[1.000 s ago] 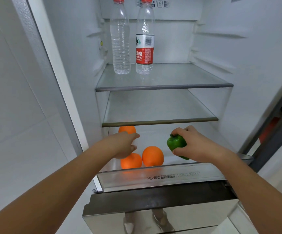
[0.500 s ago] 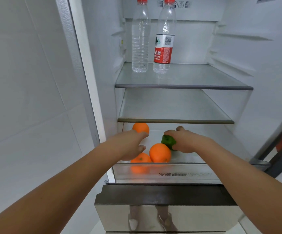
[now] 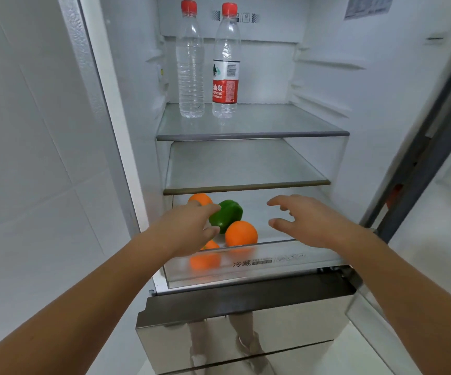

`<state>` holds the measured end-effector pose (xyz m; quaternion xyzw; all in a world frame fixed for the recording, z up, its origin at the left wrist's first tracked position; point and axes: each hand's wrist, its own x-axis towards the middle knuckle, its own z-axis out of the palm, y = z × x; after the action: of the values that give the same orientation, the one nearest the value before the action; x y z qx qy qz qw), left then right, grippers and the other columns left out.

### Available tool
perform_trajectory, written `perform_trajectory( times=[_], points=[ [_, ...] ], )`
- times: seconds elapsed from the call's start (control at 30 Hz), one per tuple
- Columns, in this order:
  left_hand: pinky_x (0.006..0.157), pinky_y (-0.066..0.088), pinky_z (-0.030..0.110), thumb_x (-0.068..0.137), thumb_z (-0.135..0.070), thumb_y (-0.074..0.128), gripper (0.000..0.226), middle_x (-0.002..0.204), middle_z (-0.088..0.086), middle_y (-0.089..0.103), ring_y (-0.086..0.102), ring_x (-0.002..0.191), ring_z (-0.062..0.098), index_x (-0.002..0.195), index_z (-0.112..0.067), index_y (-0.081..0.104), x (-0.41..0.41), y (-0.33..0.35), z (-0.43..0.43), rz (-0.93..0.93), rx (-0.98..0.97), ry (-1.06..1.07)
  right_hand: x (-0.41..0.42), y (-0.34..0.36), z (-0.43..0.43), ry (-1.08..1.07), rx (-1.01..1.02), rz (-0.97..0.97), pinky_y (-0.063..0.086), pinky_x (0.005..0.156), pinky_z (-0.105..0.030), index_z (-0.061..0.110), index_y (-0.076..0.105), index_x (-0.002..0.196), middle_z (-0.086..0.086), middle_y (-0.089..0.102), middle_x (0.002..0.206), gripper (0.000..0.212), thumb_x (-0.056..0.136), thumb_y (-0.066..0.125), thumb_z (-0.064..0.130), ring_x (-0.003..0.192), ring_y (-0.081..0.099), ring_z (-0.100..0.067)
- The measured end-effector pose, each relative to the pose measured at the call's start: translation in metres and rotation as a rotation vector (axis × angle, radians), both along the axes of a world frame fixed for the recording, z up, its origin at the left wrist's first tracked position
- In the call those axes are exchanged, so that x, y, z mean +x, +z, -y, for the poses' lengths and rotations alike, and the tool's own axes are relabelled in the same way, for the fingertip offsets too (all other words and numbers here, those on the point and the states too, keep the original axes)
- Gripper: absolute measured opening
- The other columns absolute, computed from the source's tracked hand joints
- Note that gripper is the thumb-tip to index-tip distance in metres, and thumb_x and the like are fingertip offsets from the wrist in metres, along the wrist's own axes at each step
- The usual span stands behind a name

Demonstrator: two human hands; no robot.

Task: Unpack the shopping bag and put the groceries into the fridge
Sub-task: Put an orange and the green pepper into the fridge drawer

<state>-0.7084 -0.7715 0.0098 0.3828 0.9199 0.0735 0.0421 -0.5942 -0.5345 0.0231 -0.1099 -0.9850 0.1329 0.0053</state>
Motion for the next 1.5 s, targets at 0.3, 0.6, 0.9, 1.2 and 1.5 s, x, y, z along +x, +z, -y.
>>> perform_trajectory(
  times=[0.3, 0.6, 0.9, 1.2, 1.5],
  points=[
    [0.091, 0.053, 0.040, 0.099, -0.053, 0.045, 0.059, 0.144, -0.001, 0.047, 0.060, 0.108, 0.020, 0.153, -0.036, 0.029, 0.037, 0.012, -0.012, -0.051, 0.024, -0.114, 0.084, 0.010, 0.008, -0.142, -0.065, -0.124, 0.048, 0.104, -0.040, 0.039, 0.045, 0.143, 0.005, 0.055, 0.140, 0.056, 0.093, 0.055, 0.061, 0.123, 0.055, -0.015],
    [0.099, 0.050, 0.040, 0.098, -0.052, 0.049, 0.058, 0.153, -0.004, 0.040, 0.055, 0.125, 0.021, 0.152, -0.039, 0.030, 0.115, 0.031, -0.021, -0.073, 0.071, -0.220, 0.177, 0.011, 0.019, -0.239, -0.029, -0.162, 0.041, 0.104, -0.031, 0.038, 0.043, 0.145, 0.007, 0.050, 0.144, 0.055, 0.094, 0.055, 0.057, 0.124, 0.050, -0.013],
    [0.104, 0.046, 0.042, 0.098, -0.053, 0.047, 0.055, 0.148, -0.003, 0.042, 0.052, 0.126, 0.022, 0.150, -0.039, 0.034, 0.262, 0.022, -0.045, -0.049, 0.055, -0.452, 0.357, -0.003, 0.048, -0.417, -0.030, -0.119, 0.046, 0.102, -0.038, 0.042, 0.043, 0.142, 0.008, 0.054, 0.132, 0.051, 0.095, 0.052, 0.059, 0.120, 0.053, -0.015],
    [0.098, 0.048, 0.038, 0.097, -0.052, 0.049, 0.052, 0.140, -0.006, 0.048, 0.057, 0.116, 0.019, 0.147, -0.037, 0.040, 0.444, 0.001, -0.067, 0.029, 0.031, -0.761, 0.573, -0.021, 0.100, -0.718, -0.075, -0.072, 0.046, 0.098, -0.032, 0.039, 0.045, 0.143, 0.011, 0.054, 0.132, 0.054, 0.093, 0.054, 0.059, 0.112, 0.056, -0.009],
    [0.100, 0.046, 0.042, 0.096, -0.056, 0.048, 0.053, 0.137, -0.004, 0.048, 0.052, 0.124, 0.021, 0.146, -0.038, 0.040, 0.648, -0.009, -0.111, 0.061, -0.024, -1.151, 0.786, -0.031, 0.152, -1.163, -0.072, -0.017, 0.043, 0.103, -0.036, 0.038, 0.046, 0.142, 0.003, 0.054, 0.138, 0.054, 0.093, 0.054, 0.060, 0.123, 0.055, -0.018]
  ],
)
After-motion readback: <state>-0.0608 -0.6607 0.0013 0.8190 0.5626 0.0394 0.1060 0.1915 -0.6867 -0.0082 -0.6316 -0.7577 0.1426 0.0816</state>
